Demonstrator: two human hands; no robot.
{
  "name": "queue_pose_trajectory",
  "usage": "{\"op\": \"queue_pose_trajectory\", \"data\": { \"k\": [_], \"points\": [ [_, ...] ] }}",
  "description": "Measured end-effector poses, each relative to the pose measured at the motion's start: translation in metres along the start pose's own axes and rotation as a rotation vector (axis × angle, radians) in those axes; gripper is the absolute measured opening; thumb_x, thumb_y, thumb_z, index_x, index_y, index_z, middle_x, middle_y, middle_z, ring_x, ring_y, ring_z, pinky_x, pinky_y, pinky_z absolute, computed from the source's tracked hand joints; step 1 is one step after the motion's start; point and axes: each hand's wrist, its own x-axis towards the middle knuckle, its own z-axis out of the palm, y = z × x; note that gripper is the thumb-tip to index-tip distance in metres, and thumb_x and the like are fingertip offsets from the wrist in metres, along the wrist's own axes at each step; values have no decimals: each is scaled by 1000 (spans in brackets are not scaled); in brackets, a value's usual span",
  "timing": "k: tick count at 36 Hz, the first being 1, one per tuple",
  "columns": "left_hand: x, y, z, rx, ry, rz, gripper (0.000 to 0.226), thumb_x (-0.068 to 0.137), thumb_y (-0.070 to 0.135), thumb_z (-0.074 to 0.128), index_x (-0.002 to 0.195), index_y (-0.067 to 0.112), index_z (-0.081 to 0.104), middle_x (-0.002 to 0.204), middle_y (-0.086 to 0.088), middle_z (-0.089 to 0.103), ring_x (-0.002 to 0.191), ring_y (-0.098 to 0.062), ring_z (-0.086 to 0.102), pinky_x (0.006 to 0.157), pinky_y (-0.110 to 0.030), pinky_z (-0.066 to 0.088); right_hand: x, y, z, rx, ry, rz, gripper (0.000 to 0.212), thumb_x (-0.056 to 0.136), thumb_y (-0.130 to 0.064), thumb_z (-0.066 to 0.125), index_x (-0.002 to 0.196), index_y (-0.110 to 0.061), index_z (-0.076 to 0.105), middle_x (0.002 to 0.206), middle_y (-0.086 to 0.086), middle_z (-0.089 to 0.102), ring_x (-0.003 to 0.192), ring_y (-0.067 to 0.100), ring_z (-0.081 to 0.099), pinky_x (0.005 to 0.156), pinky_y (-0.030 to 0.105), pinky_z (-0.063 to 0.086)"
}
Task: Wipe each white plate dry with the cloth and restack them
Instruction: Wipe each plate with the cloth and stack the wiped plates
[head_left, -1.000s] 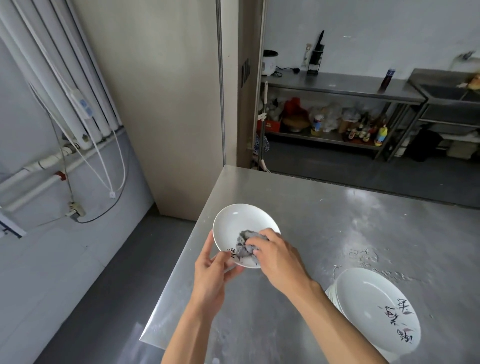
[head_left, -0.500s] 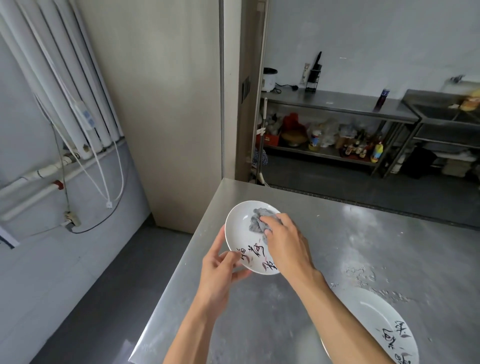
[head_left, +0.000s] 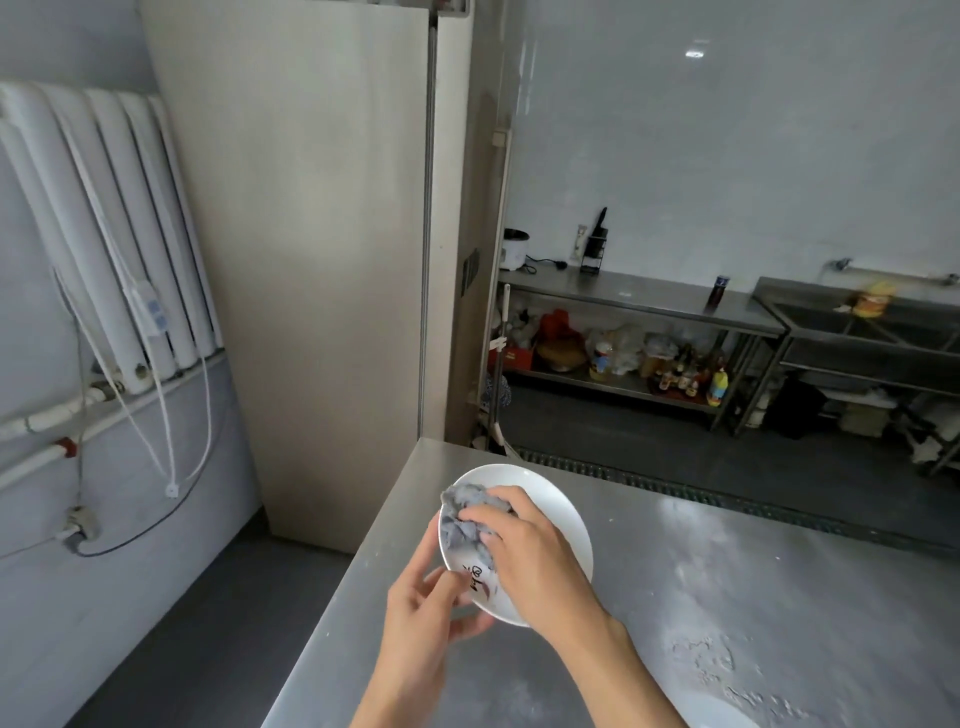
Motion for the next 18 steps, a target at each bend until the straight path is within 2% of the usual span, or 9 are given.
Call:
{"op": "queue_pose_trajectory", "data": {
  "k": [3,5,8,11,14,16,18],
  "points": [
    [-1,0,0,-53,38,9,58,82,8,59,122,48,74,122,-10,76,110,-32,75,75,-41,63,-5,10,-3,-42,-29,15,43,92,-8,56,122,-38,62,134,-21,40,120,7,52,95,26,48],
    [-3,-2,-1,-91,58,10,54,80,8,63,113,48,77,120,-12,77,107,-32,76,73,-39,63,-9,18,-6,-76,-33,33,46,90,-5,56,122,-38,61,131,-22,40,118,7,51,92,24,49],
    [-1,-6,-6,-121,97,7,62,77,9,66,123,51,72,105,-17,78,104,-36,76,71,-37,63,-13,26,-12,-142,15,94,44,91,-8,53,123,-38,60,131,-19,42,111,11,55,84,28,52],
    [1,-5,-4,-96,73,16,67,94,-2,59,129,54,67,103,-18,78,105,-34,76,71,-37,63,-11,27,-18,-175,91,170,47,92,-11,49,131,-37,56,135,-15,43,108,16,56,79,28,50],
    [2,3,4,-53,27,42,68,93,1,58,128,59,66,109,-19,77,105,-26,76,75,-38,64,-5,20,-21,-134,147,195,51,95,-12,49,139,-36,51,145,-13,40,120,18,53,90,32,51],
    [4,9,8,-41,5,55,71,100,-3,53,129,60,64,113,-17,77,107,-25,75,76,-38,64,-1,12,-22,-77,169,162,50,97,-12,53,141,-35,51,148,-13,37,128,16,48,97,33,51],
    [9,15,12,-34,-7,76,70,103,-5,50,133,57,62,119,-14,77,112,-26,74,77,-39,64,-1,3,-24,-33,179,69,47,97,-11,57,138,-37,56,146,-16,38,128,9,48,98,27,50]
  ]
}}
